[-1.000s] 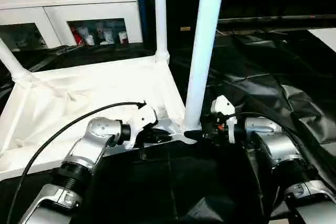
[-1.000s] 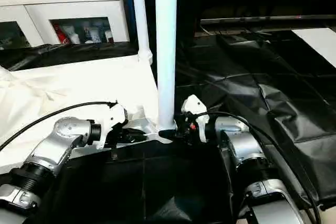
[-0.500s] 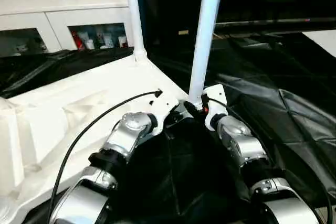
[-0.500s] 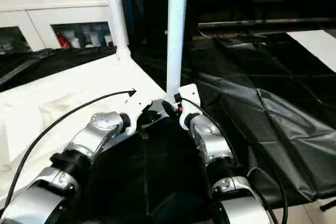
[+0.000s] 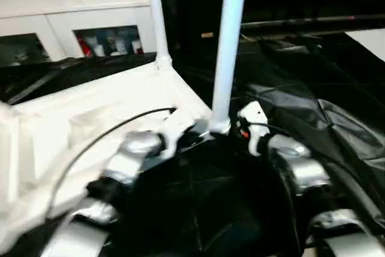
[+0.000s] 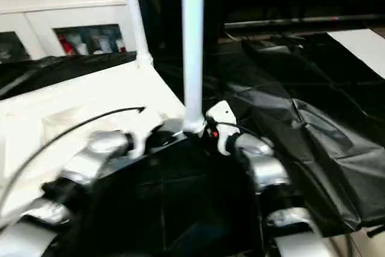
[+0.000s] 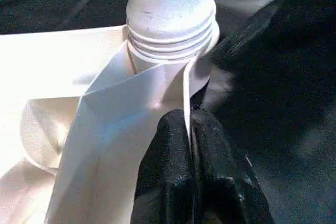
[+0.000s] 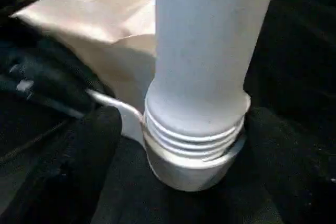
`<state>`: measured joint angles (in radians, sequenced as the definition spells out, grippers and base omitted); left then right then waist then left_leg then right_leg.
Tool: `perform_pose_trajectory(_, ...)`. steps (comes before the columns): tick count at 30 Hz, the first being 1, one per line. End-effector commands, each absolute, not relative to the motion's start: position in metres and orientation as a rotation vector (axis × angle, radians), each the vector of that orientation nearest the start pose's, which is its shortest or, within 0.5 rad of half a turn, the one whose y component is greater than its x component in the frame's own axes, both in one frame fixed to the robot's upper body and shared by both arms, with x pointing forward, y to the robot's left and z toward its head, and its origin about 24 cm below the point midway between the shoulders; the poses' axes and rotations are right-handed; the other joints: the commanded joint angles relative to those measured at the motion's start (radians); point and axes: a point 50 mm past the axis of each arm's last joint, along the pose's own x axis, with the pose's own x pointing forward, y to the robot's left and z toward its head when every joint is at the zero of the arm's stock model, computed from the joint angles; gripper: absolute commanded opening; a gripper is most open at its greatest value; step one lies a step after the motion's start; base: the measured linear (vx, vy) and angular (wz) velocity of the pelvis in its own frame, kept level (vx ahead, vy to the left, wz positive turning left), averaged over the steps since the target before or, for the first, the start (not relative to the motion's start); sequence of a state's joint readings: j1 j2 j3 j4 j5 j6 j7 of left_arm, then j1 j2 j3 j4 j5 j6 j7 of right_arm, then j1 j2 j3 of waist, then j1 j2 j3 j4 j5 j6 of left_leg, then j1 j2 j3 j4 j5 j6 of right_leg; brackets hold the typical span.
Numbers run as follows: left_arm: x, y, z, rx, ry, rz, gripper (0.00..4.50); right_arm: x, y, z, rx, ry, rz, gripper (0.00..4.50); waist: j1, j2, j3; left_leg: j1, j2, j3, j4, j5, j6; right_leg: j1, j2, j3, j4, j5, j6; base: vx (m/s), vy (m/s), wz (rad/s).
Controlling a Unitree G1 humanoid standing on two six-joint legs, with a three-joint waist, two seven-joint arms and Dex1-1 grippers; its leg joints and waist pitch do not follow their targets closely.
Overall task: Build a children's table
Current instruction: Rotate leg to tighten
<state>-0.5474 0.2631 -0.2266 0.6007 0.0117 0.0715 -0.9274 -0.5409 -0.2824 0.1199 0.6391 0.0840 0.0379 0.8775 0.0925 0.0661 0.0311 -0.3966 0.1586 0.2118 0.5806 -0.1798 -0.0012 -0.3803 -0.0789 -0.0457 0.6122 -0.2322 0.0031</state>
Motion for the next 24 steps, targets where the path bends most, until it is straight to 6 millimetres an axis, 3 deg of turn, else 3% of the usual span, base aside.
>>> perform_pose_trajectory(1, 0.309, 0.115, 0.035, 0.247, 0.331, -1.187, 0.00, 0.326, -0.140, 0.053, -0.179, 0.243, 1.015, 4.08, 0.011, -0.027, -0.056, 0.021, 0.085, -0.042, -0.053, -0.100, 0.119, 0.031, -0.088, 0.039, -0.059, 0.001, -0.242, 0.000, 0.000, 0.00)
perform_pose_trajectory(3, 0.304, 0.119, 0.037, 0.237, 0.332, -1.238, 0.00, 0.324, -0.145, 0.056, -0.181, 0.249, 1.059, 4.08, 0.013, -0.027, -0.055, 0.018, 0.086, -0.041, -0.051, -0.092, 0.132, 0.027, -0.086, 0.037, -0.055, 0.024, -0.255, 0.000, 0.000, 0.00)
perform_pose_trajectory(8, 0.297, 0.126, 0.039, 0.223, 0.341, -1.298, 0.00, 0.317, -0.150, 0.056, -0.190, 0.298, 1.181, 4.08, 0.020, -0.025, -0.053, 0.023, 0.088, -0.039, -0.051, -0.110, 0.120, 0.023, -0.083, 0.037, -0.054, 0.005, -0.259, 0.000, 0.000, 0.00)
perform_pose_trajectory(9, 0.296, 0.126, 0.039, 0.224, 0.344, -1.300, 0.00, 0.316, -0.150, 0.055, -0.197, 0.308, 1.196, 3.82, 0.021, -0.026, -0.052, 0.023, 0.088, -0.038, -0.051, -0.112, 0.118, 0.022, -0.082, 0.038, -0.055, 0.001, -0.260, 0.000, 0.000, 0.00)
perform_pose_trajectory(12, 0.296, 0.127, 0.038, 0.227, 0.346, -1.299, 0.00, 0.314, -0.148, 0.052, -0.201, 0.328, 1.210, 3.71, 0.023, -0.029, -0.051, 0.023, 0.086, -0.038, -0.051, -0.124, 0.105, 0.024, -0.085, 0.040, -0.057, -0.025, -0.254, 0.000, 0.000, 0.00)
perform_pose_trajectory(14, 0.295, 0.126, 0.039, 0.222, 0.346, -1.303, 0.00, 0.314, -0.144, 0.052, -0.178, 0.322, 1.219, 3.40, 0.023, -0.028, -0.052, 0.023, 0.086, -0.038, -0.052, -0.118, 0.101, 0.024, -0.084, 0.039, -0.056, -0.025, -0.253, 0.000, 0.000, 0.00)
perform_pose_trajectory(20, 0.295, 0.125, 0.039, 0.220, 0.351, -1.302, 0.00, 0.311, -0.142, 0.049, -0.169, 0.332, 1.240, 2.93, 0.023, -0.030, -0.055, 0.022, 0.084, -0.038, -0.047, -0.091, 0.114, 0.026, -0.083, 0.038, -0.050, 0.022, -0.257, 0.000, 0.000, 0.00)
perform_pose_trajectory(22, 0.297, 0.125, 0.037, 0.221, 0.360, -1.269, 0.00, 0.312, -0.142, 0.048, -0.169, 0.325, 1.205, 2.88, 0.024, -0.030, -0.055, 0.021, 0.084, -0.038, -0.046, -0.088, 0.117, 0.025, -0.083, 0.038, -0.050, 0.022, -0.257, 0.000, 0.000, 0.00)
perform_pose_trajectory(24, 0.307, 0.123, 0.034, 0.228, 0.373, -1.149, 0.00, 0.323, -0.145, 0.039, -0.193, 0.337, 1.013, 2.76, 0.018, -0.032, -0.053, 0.021, 0.084, -0.037, -0.048, -0.101, 0.108, 0.020, -0.083, 0.039, -0.054, -0.010, -0.257, 0.000, 0.000, 0.00)
